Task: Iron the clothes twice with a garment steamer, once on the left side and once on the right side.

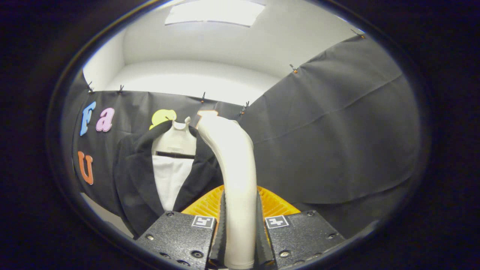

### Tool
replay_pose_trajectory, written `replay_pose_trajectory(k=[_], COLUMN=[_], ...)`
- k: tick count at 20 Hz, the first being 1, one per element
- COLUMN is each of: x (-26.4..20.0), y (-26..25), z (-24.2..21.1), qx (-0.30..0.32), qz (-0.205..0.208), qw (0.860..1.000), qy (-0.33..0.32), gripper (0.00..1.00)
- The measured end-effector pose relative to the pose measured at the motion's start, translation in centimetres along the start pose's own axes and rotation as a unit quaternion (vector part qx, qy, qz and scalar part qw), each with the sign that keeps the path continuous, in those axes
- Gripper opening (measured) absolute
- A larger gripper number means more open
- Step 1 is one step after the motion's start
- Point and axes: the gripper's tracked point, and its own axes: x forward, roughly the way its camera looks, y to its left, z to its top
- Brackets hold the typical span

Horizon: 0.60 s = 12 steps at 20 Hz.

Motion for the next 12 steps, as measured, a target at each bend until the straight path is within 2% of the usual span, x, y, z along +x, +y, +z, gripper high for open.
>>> replay_pose_trajectory(k=[6,9,12], x=[5.2,7.6,9.9], y=[1.4,2.1,2.9], z=[3.0,2.8,0.7], qx=[-0.017,-0.018,-0.025], qz=[0.024,0.032,0.034], qw=[0.999,0.999,0.999], qy=[-0.032,-0.026,0.006], gripper=[0.36,0.36,0.36])
